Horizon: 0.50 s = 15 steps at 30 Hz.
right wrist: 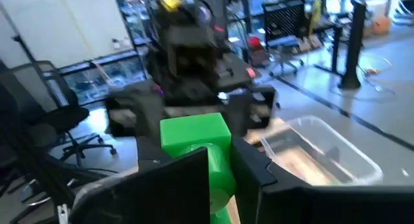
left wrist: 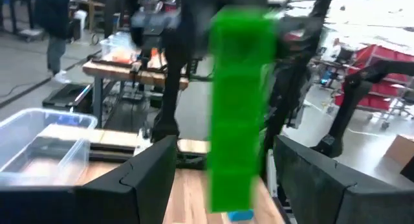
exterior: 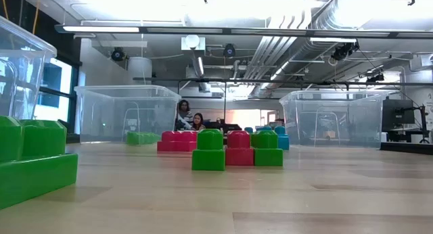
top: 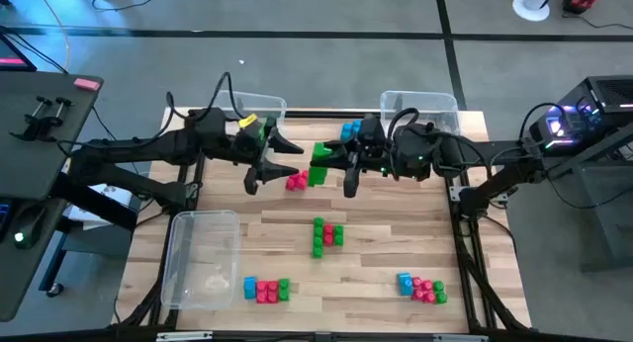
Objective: Sort blocks
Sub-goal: Put the green game piece into the top left transparent bin
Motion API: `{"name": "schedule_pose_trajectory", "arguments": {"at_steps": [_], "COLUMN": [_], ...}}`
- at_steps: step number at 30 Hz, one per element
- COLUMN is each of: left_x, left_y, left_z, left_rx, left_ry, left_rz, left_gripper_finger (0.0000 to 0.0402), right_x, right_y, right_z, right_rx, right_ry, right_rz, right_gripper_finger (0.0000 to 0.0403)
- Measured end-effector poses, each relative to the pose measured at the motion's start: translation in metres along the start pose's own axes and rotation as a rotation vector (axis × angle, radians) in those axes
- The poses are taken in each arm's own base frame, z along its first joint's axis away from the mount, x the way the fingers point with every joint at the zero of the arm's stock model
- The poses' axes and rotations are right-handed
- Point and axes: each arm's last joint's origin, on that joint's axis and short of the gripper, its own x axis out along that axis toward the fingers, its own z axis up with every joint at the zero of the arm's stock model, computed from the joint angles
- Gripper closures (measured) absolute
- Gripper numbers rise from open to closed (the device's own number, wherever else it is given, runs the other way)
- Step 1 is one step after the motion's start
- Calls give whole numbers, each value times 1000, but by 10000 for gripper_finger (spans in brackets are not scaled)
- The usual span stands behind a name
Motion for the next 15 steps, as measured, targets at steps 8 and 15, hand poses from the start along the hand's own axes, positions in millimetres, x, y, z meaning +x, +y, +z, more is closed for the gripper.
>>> {"name": "schedule_pose_trajectory", "arguments": {"at_steps": [8,15], "left_x": [16,23], "left_y": [5,3], "left_z": [-9,-10], "left_rx": [-86,-119], "left_ry": [20,2], "left_rz": [2,-47], "left_gripper_finger": [158,158], "right_x": [0,1], "right_y": [2,-2], "right_z": [4,4], "right_rx": [-26,-63], "right_ry": [-33,-28], "right_rz": [41,32], "right_gripper_finger": [403,403]}}
